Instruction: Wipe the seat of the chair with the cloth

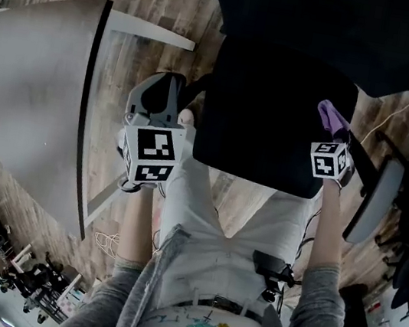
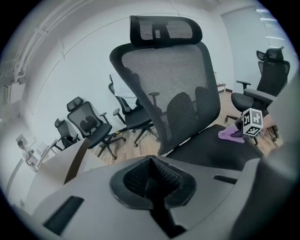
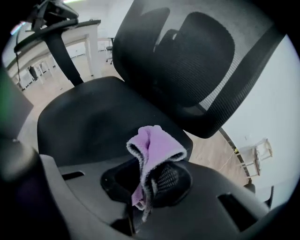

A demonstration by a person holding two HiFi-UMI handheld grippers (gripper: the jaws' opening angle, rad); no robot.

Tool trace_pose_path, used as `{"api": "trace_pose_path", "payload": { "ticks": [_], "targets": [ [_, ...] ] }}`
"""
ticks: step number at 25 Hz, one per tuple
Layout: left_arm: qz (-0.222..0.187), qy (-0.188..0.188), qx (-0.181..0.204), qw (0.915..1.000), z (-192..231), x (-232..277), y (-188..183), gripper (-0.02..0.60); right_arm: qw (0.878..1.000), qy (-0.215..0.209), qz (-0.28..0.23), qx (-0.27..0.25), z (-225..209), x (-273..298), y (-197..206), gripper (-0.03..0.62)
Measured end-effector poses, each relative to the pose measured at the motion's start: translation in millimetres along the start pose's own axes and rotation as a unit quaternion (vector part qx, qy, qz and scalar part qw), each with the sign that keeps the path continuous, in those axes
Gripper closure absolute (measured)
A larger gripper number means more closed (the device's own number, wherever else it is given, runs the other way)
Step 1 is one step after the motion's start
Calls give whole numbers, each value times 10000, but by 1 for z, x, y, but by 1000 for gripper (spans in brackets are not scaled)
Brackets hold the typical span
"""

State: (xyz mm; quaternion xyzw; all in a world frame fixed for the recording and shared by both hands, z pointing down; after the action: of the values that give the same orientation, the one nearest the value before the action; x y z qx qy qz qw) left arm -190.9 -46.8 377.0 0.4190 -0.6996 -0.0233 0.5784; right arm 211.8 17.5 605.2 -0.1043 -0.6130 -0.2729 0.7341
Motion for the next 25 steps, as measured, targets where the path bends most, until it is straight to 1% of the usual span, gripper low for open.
{"api": "trace_pose_path", "payload": {
  "ticks": [2, 6, 8, 10, 12, 16, 21, 24, 25],
  "targets": [
    [-8, 51, -46, 10000, 1, 0, 0, 580, 9992, -160, -336, 169, 5, -15, -7, 546],
    [-42, 82, -54, 9999, 4, 1, 0, 580, 9917, -721, -930, 523, 22, -40, -25, 546],
    [-46, 60, -35, 10000, 6, -1, 0, 580, 9854, -1082, -1160, 625, 36, -49, -35, 546],
    [-29, 19, -2, 10000, 6, -2, 0, 580, 9765, -1567, -1298, 705, 54, -55, -47, 546],
    [-13, -16, 32, 10000, 4, -2, 1, 580, 9664, -2019, -1394, 764, 74, -59, -60, 546],
    [-19, 14, 18, 10000, 4, -1, 0, 580, 9474, -2728, -1501, 740, 117, -65, -87, 546],
    [-51, 99, -47, 9999, 7, 1, 0, 580, 9260, -3422, -1483, 588, 175, -69, -119, 546],
    [-64, 130, -78, 9999, 7, 0, 0, 580, 9100, -3834, -1398, 730, 203, -68, -134, 546],
    [-64, 131, -78, 9999, 7, 0, -1, 580, 9066, -3923, -1354, 768, 212, -67, -138, 546]
  ]
}}
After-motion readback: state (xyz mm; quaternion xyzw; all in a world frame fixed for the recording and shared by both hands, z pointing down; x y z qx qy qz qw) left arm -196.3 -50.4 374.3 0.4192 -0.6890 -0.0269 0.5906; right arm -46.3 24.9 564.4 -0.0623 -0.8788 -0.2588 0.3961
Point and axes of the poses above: the fingertips, and each gripper's own axes: x forward along the fingers, z to its left, y out of its underside, the point moved 7 cm from there along -x, backward along the fingers, and after that the axes turned 10 degrees about z, right-handed, at the moved point
